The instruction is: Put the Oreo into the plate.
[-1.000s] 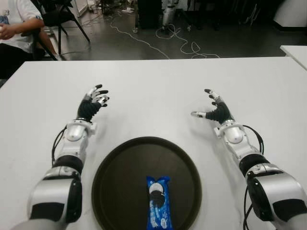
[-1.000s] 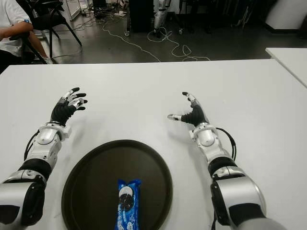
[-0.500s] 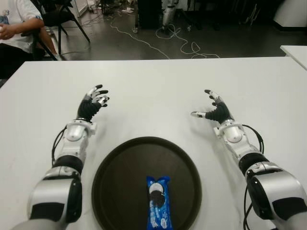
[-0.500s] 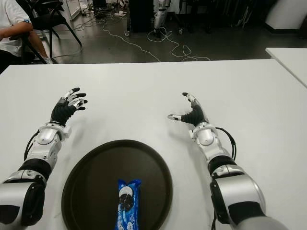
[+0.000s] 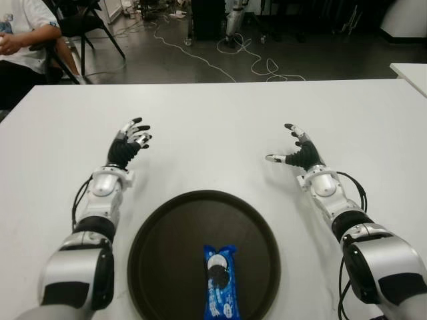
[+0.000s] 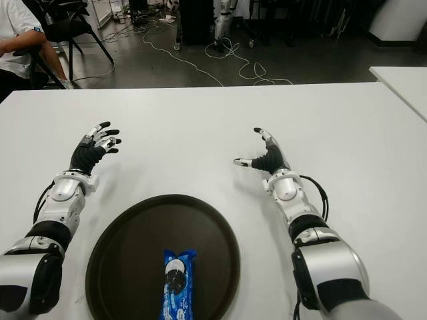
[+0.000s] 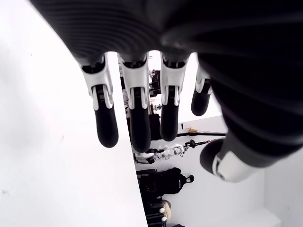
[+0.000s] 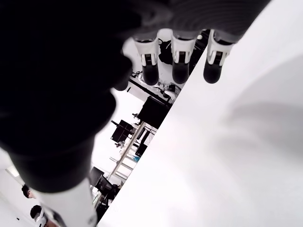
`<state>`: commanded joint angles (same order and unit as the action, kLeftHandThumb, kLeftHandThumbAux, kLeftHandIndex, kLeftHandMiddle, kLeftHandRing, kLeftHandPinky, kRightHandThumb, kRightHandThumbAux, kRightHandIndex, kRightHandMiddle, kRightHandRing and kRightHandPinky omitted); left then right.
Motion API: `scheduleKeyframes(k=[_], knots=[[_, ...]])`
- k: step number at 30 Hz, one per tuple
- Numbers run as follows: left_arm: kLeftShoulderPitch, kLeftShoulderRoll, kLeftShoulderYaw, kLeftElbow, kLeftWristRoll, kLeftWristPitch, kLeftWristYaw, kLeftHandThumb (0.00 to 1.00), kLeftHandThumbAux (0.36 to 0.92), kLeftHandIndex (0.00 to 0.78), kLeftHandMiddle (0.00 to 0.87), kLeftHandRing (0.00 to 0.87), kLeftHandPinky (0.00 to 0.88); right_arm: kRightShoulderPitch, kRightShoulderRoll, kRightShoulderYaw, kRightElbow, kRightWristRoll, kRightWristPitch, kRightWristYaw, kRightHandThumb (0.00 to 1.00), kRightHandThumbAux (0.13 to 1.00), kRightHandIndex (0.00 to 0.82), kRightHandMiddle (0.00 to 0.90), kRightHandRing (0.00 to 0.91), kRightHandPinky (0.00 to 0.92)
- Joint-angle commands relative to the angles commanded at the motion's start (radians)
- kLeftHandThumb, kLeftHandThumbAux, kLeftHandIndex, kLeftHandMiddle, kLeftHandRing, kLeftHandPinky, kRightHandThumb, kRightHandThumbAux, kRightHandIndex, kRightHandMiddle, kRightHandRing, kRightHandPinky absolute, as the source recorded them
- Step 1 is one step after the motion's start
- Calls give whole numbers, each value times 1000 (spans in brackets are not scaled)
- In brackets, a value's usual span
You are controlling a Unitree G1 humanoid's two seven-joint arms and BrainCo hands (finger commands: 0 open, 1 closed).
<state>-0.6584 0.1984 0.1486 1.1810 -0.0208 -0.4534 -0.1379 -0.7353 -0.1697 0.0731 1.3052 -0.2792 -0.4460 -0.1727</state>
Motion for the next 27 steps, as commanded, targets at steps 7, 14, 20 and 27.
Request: scheduleKeyframes(k=[7, 14, 20, 27], knots=[[-2, -2, 0, 0, 1, 0, 7, 258, 645, 137, 232, 257, 293, -3, -4, 17, 0, -18, 7, -18, 0, 810, 2, 23, 19, 32], [-2, -1, -4, 1, 6, -1, 8, 249, 639, 135, 233, 259, 295, -2, -4, 20, 1, -31, 17, -34, 0, 805, 0, 24, 21, 29], [-1, 0, -8, 1, 9, -4, 9, 241, 642, 137, 241, 263, 295, -1, -2, 19, 1, -27, 20, -40, 0, 792, 8, 32, 28, 34], [-1, 1, -7, 2, 8, 2, 13, 246, 636, 133, 236, 258, 289, -3, -1, 23, 1, -31, 31, -47, 0, 780, 13, 34, 25, 29]])
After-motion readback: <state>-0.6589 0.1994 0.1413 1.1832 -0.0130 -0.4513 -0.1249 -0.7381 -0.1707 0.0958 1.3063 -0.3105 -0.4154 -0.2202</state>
